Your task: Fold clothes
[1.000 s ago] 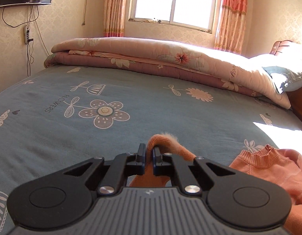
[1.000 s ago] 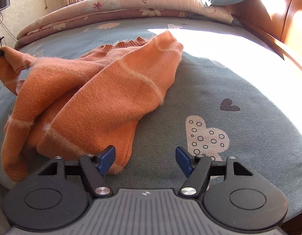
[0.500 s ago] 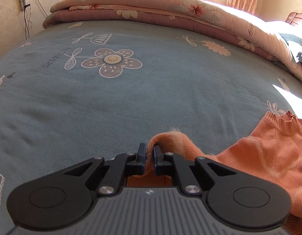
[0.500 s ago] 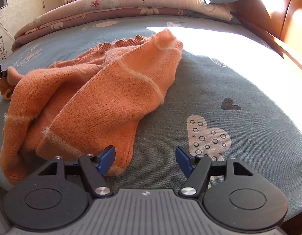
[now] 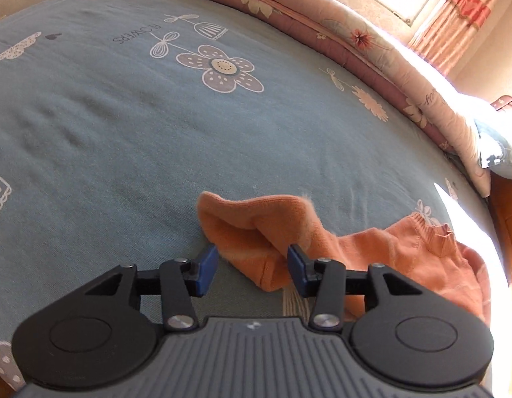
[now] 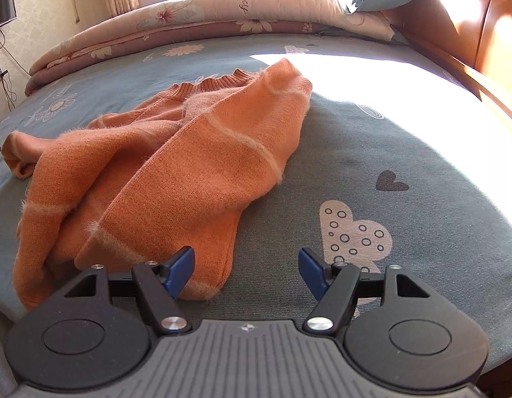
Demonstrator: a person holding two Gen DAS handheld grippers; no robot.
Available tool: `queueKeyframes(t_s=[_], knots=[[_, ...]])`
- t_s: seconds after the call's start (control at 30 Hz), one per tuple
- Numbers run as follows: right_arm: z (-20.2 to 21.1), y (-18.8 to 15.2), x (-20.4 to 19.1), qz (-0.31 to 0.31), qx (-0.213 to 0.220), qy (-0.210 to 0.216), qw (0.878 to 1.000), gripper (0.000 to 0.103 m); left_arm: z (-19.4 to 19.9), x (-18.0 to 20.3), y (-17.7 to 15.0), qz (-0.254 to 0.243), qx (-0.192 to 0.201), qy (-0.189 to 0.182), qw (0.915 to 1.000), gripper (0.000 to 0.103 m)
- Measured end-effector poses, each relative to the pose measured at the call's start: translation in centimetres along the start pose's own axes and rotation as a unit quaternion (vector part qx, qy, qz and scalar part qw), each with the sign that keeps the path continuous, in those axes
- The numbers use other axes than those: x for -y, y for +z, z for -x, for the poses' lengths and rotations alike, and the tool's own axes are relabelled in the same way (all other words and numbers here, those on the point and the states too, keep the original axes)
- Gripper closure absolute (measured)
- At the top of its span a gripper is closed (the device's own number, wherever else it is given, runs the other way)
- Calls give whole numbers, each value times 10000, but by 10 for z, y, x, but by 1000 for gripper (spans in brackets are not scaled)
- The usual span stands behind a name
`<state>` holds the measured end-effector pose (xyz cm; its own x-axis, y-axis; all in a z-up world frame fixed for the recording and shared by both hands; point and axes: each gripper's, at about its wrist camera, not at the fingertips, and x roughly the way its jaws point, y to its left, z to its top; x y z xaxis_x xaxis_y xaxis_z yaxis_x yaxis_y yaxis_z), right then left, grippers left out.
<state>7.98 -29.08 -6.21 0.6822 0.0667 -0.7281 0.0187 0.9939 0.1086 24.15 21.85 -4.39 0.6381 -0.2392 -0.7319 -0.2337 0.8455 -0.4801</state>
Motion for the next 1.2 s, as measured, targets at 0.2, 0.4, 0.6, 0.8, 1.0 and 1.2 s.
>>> queueKeyframes(t_s=[0.2,0.4,0.6,0.8,1.0,1.2], knots=[[-2,-2,2,-143,-11,53,9999,29,-38,36,-50,415,-902,-1634,9816,44],[10,-4,7,-170,163,83,9997,29,-80,54,-68,766,-1017,-1954,9724,43],[16,-3,29,-518,298,181,9981,28,-122,71,-86,1115,-1130,-2269,9609,43],[1,16,42,-1440,138,1102,9833,28,-152,84,-99,1330,-1187,-2485,9521,43],[-13,45,4,-1293,55,1720,9766,28,-149,88,-98,1158,-1105,-2411,9572,42],[-22,38,-37,-415,-194,906,9948,34,-127,90,-99,499,-837,-2255,9694,37]])
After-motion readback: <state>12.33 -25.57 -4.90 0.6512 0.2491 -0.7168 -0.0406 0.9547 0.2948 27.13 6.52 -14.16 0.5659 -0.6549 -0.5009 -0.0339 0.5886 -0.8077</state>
